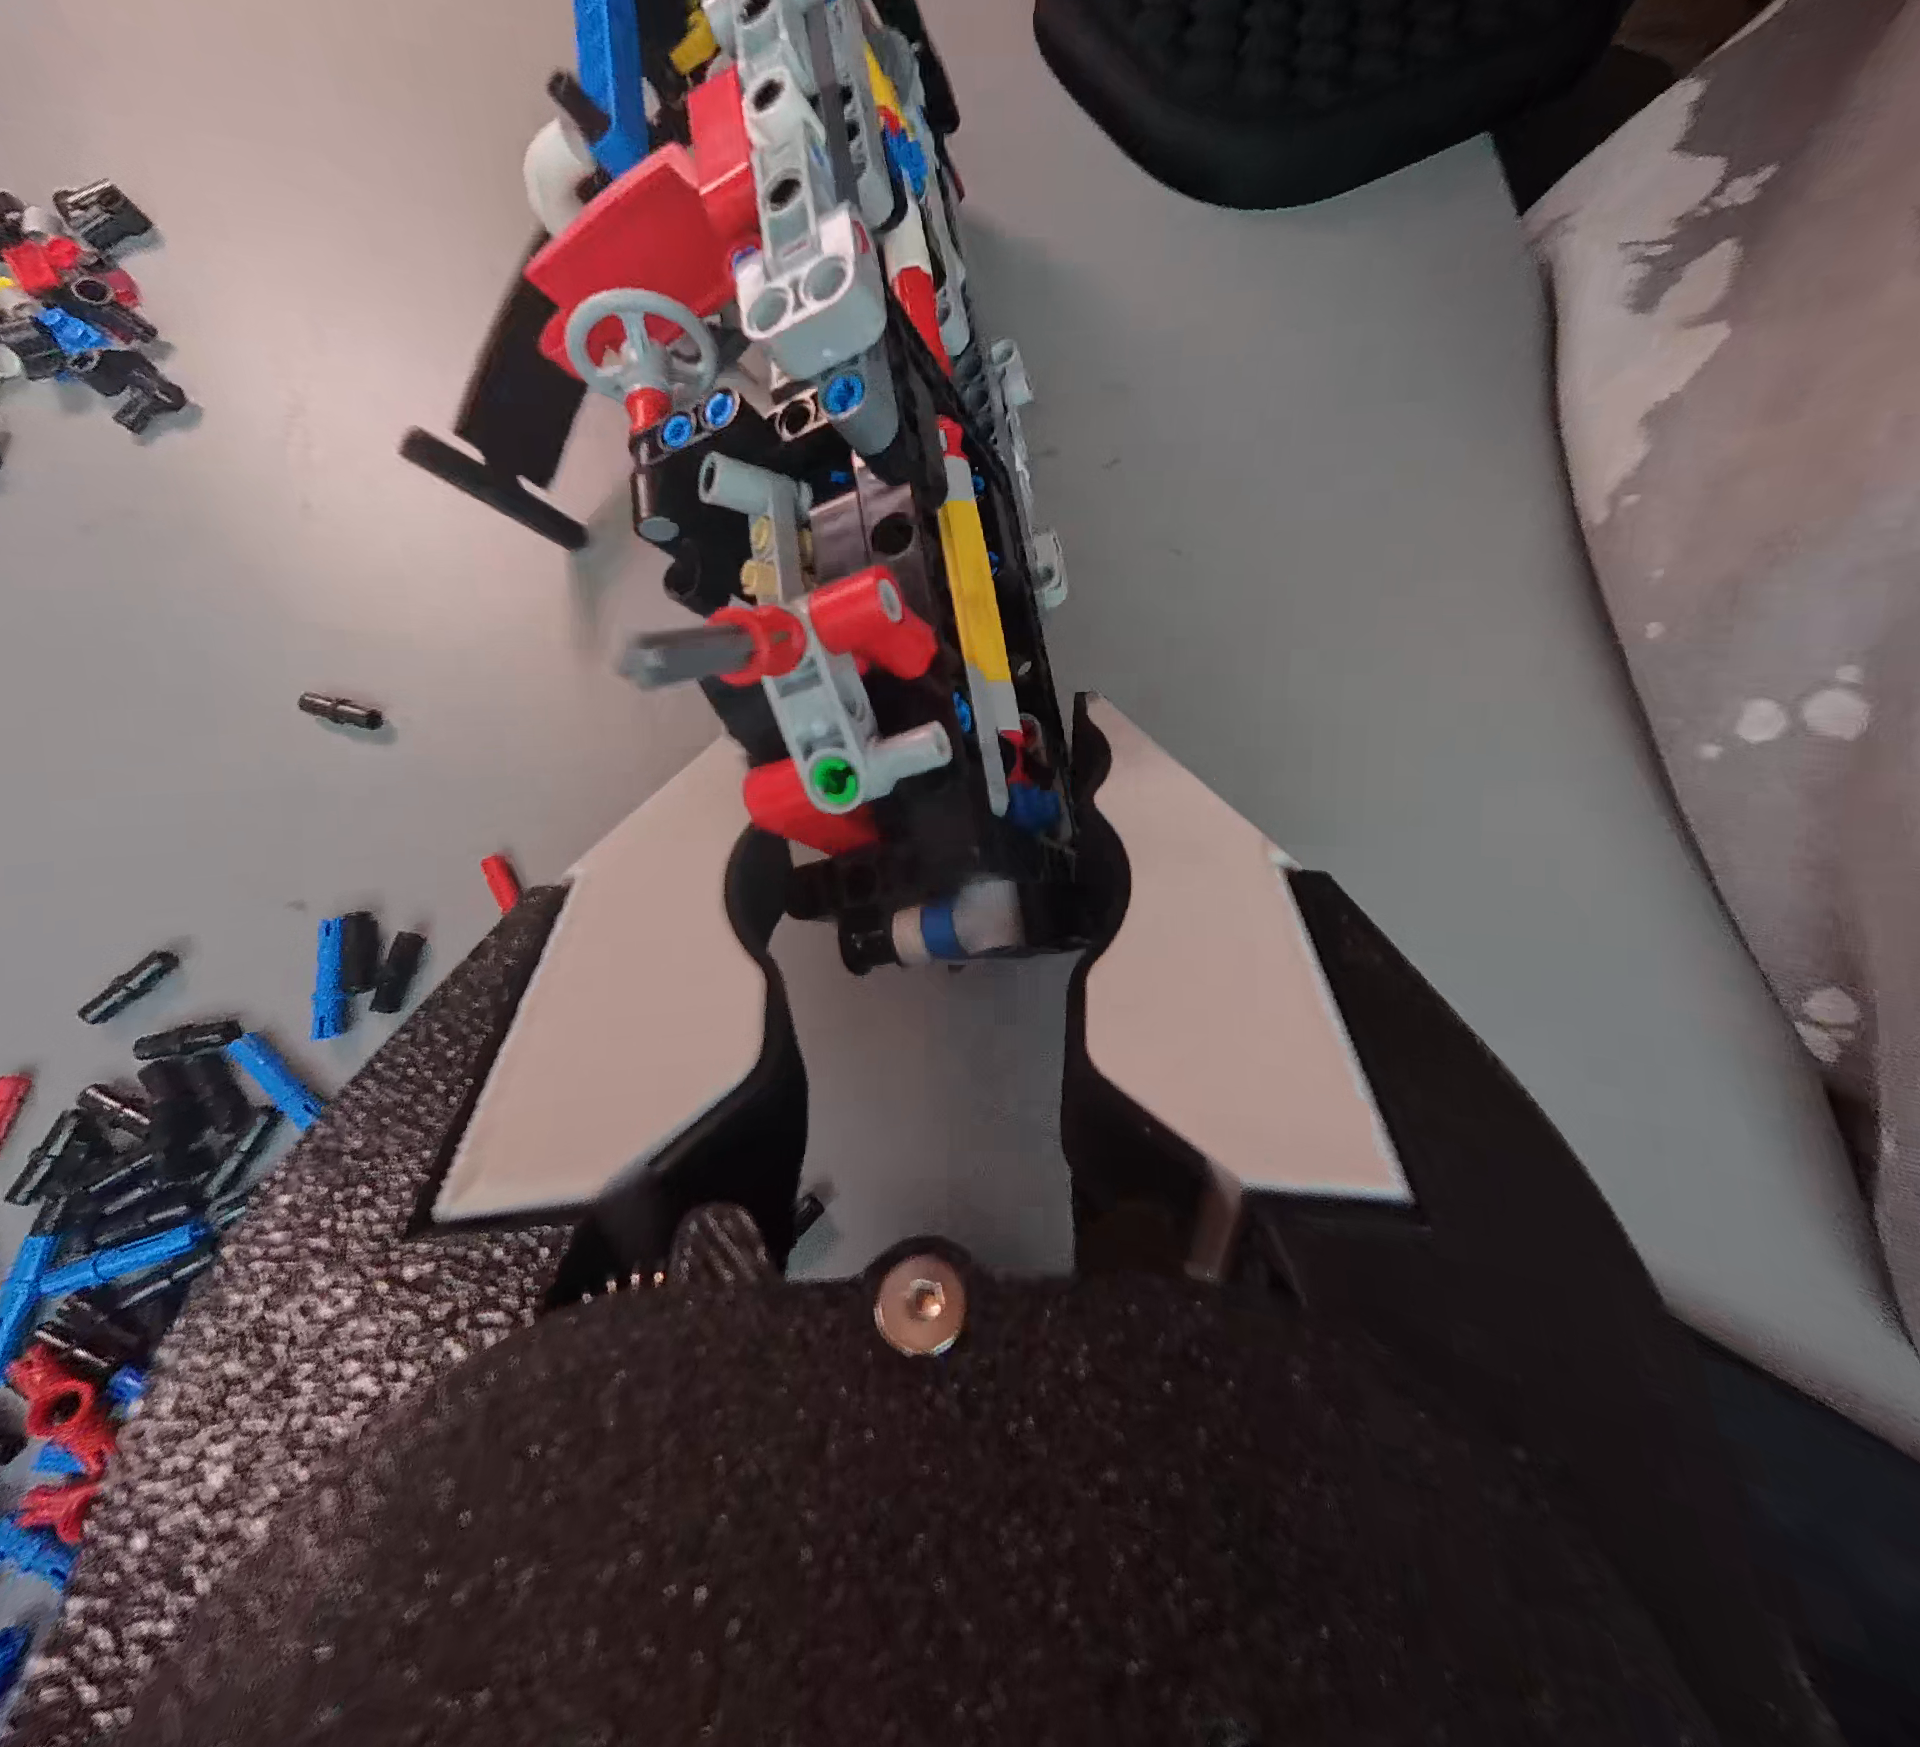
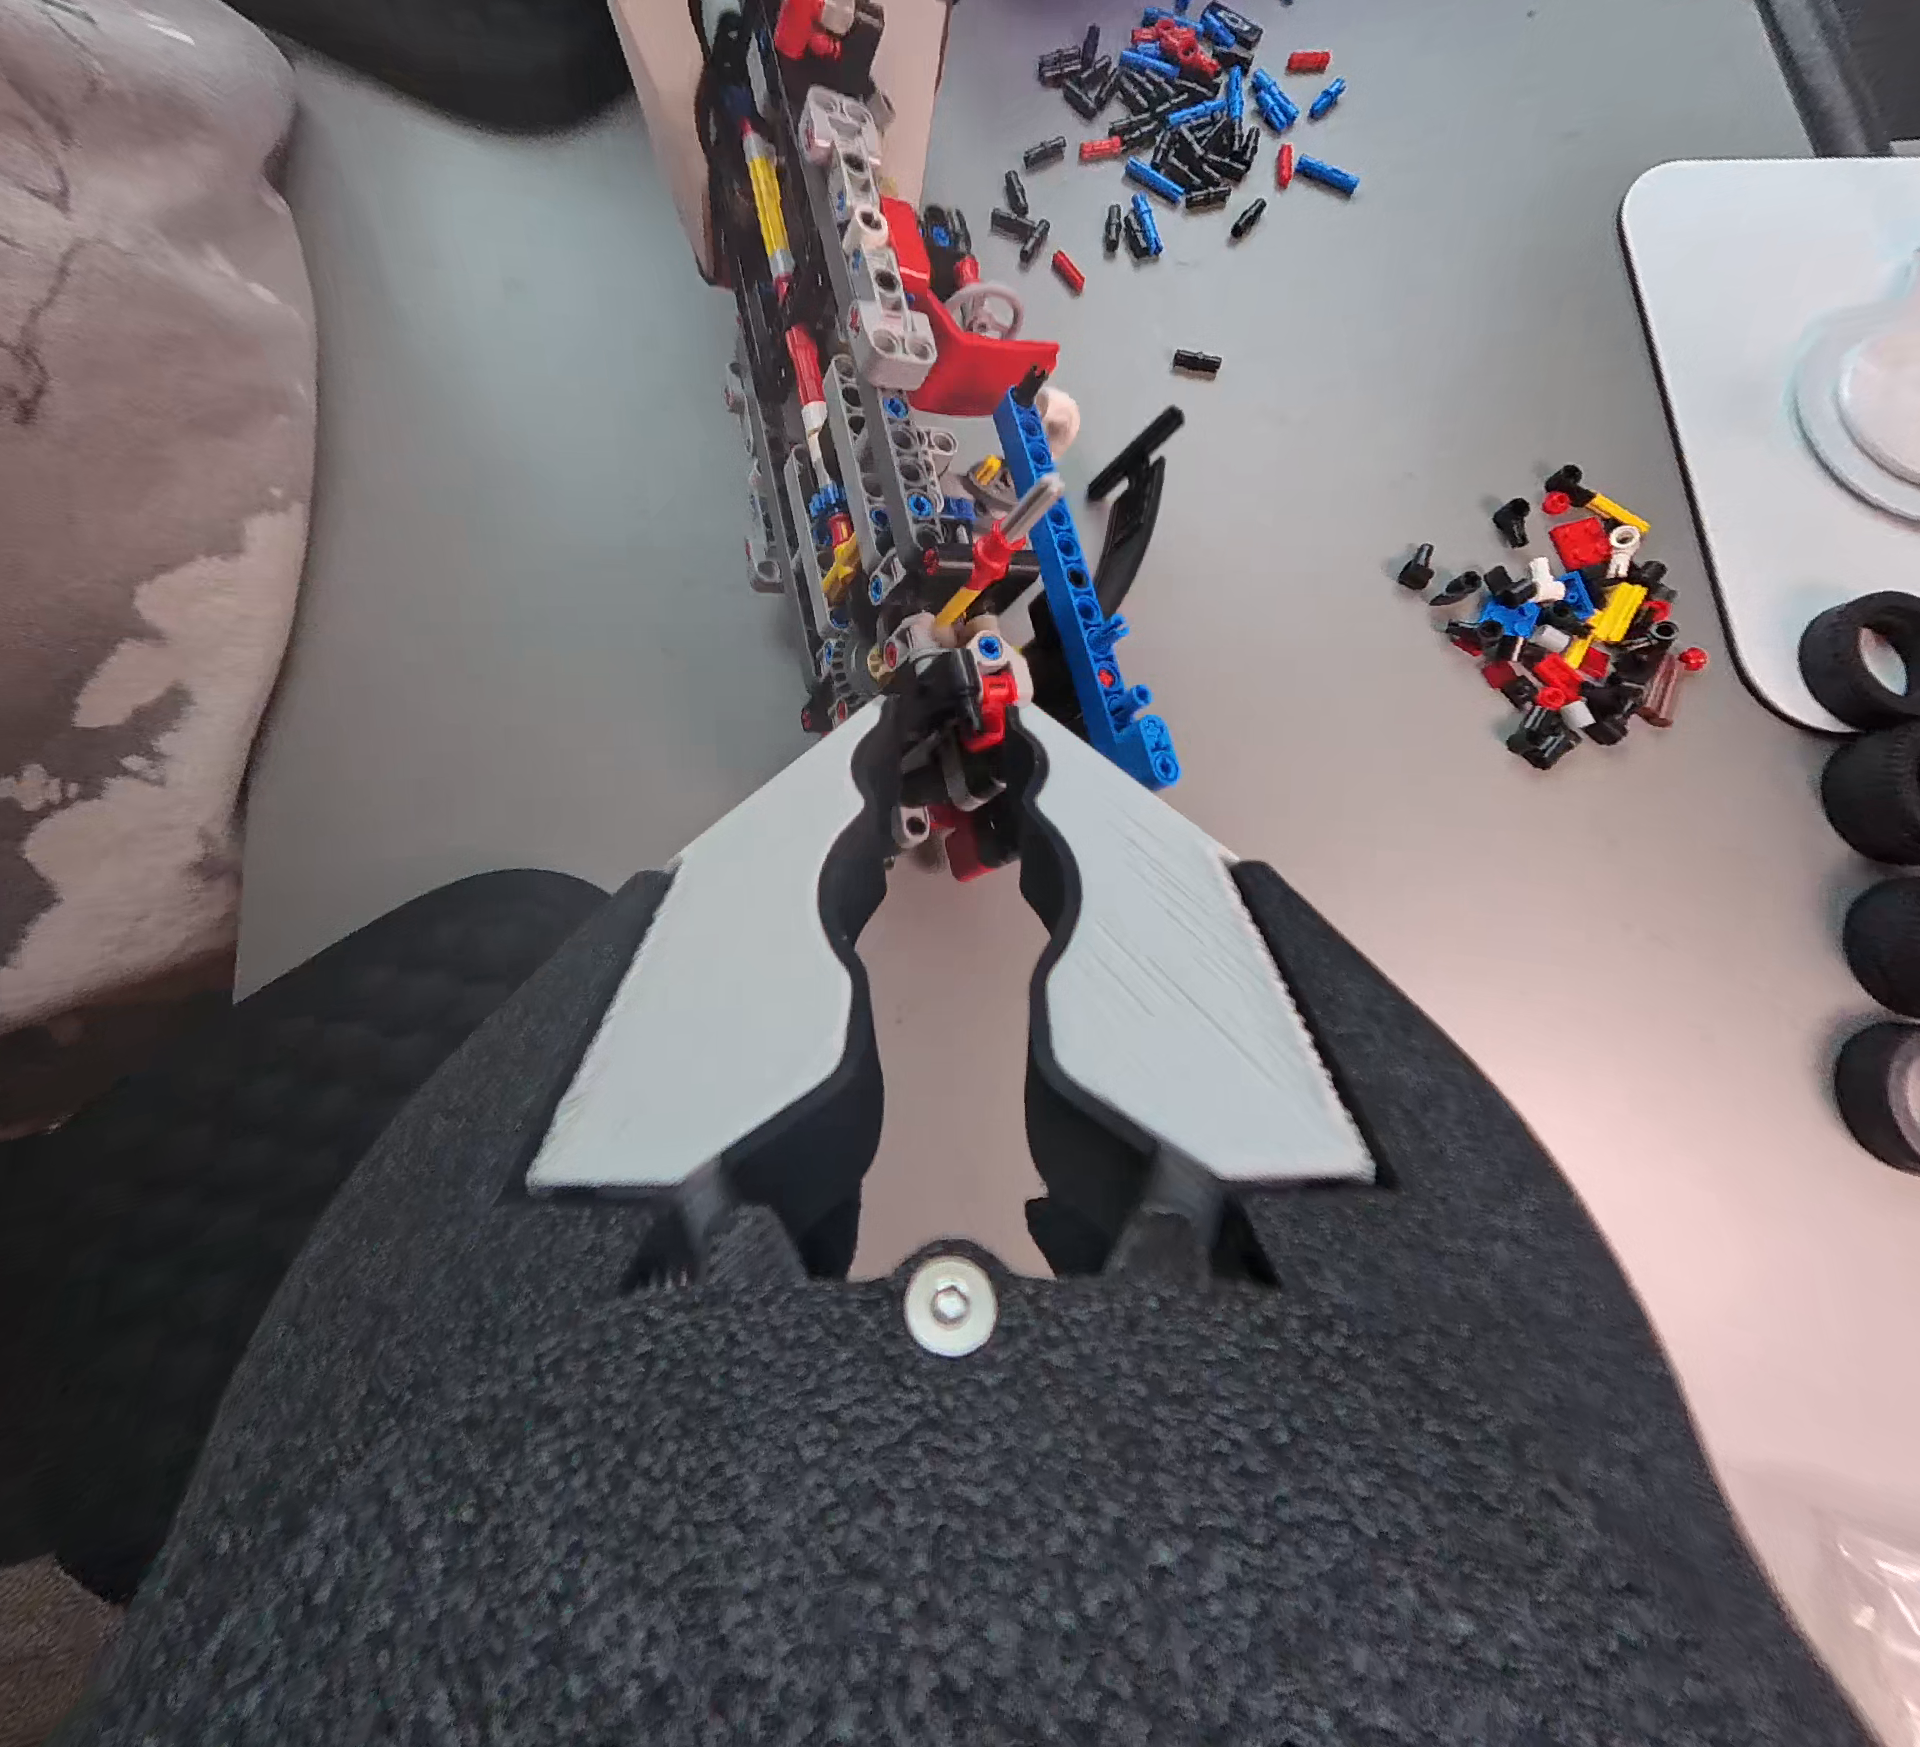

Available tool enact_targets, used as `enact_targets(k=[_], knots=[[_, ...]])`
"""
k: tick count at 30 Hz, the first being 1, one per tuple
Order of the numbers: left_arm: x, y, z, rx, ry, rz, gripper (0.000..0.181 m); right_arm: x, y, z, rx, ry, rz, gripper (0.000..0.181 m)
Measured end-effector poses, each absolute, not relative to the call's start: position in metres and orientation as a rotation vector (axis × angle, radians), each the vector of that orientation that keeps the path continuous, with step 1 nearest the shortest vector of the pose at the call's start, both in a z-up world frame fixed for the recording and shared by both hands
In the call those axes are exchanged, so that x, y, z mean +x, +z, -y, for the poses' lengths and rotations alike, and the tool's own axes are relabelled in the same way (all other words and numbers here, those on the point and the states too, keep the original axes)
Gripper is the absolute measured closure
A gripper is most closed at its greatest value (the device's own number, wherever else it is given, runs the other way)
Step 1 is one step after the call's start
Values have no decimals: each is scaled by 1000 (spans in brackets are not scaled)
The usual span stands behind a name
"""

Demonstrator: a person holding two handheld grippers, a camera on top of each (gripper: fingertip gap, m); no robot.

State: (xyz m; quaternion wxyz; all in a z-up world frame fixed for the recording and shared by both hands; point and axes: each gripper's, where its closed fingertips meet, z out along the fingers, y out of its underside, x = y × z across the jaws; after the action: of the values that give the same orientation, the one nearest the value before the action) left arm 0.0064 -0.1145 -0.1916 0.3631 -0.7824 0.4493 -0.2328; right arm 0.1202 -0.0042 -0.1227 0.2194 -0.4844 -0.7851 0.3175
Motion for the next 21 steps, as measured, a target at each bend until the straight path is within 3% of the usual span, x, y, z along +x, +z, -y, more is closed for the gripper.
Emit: enact_targets(k=[1,6,11,14,21], knots=[[9,-192,114,-2014,-603,-1160,129,118,-120,3,-1347,921,2154,162],[11,-190,110,-1991,-546,-1146,130,121,-95,-13,-1379,1112,2023,162],[11,-187,111,-1922,-420,-1195,131,124,-125,-21,-1407,1015,2060,156],[10,-185,111,-1890,-349,-1231,132,122,-131,-5,-1328,1046,2112,171],[-3,-185,110,-1858,-85,-1290,133,124,-123,21,-1165,1034,2145,173]])
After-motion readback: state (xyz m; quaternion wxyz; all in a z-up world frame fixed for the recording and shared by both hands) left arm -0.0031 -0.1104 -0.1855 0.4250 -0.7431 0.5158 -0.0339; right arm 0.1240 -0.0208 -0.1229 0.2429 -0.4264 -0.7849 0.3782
